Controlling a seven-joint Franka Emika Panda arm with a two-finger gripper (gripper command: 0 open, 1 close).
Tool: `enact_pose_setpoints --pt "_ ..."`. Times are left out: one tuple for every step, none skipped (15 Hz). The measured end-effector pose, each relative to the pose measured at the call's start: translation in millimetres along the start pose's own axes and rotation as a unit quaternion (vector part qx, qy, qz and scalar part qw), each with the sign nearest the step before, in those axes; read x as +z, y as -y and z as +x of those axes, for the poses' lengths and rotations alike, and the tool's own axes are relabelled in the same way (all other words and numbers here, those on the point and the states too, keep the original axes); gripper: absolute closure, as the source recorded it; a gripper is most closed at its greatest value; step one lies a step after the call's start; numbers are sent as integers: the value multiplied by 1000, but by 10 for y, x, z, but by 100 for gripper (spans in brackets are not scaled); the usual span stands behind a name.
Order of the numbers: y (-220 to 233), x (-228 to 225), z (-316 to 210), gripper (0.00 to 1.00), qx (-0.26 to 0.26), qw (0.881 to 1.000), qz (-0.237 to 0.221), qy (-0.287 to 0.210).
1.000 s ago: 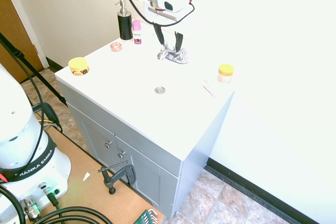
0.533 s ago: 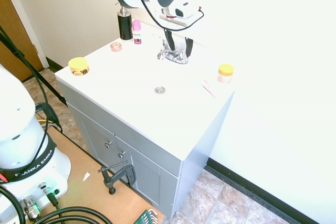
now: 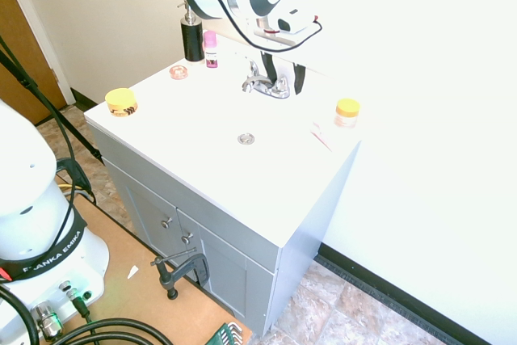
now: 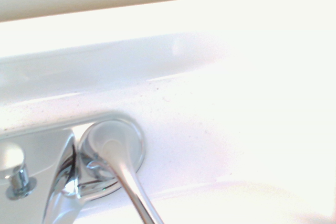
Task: Turn off the cold water
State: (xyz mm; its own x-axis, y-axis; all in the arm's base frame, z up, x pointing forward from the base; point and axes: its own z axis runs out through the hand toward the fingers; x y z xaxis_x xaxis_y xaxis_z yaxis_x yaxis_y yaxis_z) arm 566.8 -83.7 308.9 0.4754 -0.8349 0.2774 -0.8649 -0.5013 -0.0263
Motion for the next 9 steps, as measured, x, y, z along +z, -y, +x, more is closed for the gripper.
enact_pose_setpoints --pt "3 18 49 0 1 1000 -2 -4" --pt "16 39 99 0 2 1000 -3 -7" --pt "34 70 148 0 4 1000 -4 -9" --pt "58 102 193 0 5 1000 -5 -11" --pt "91 131 234 0 6 1000 -6 -13" --pt "127 151 277 0 7 1000 -6 -16" --pt "155 159 301 0 7 1000 -8 -17" --pt "172 151 305 0 9 1000 -11 -14" --pt "190 133 287 0 11 1000 -9 -9"
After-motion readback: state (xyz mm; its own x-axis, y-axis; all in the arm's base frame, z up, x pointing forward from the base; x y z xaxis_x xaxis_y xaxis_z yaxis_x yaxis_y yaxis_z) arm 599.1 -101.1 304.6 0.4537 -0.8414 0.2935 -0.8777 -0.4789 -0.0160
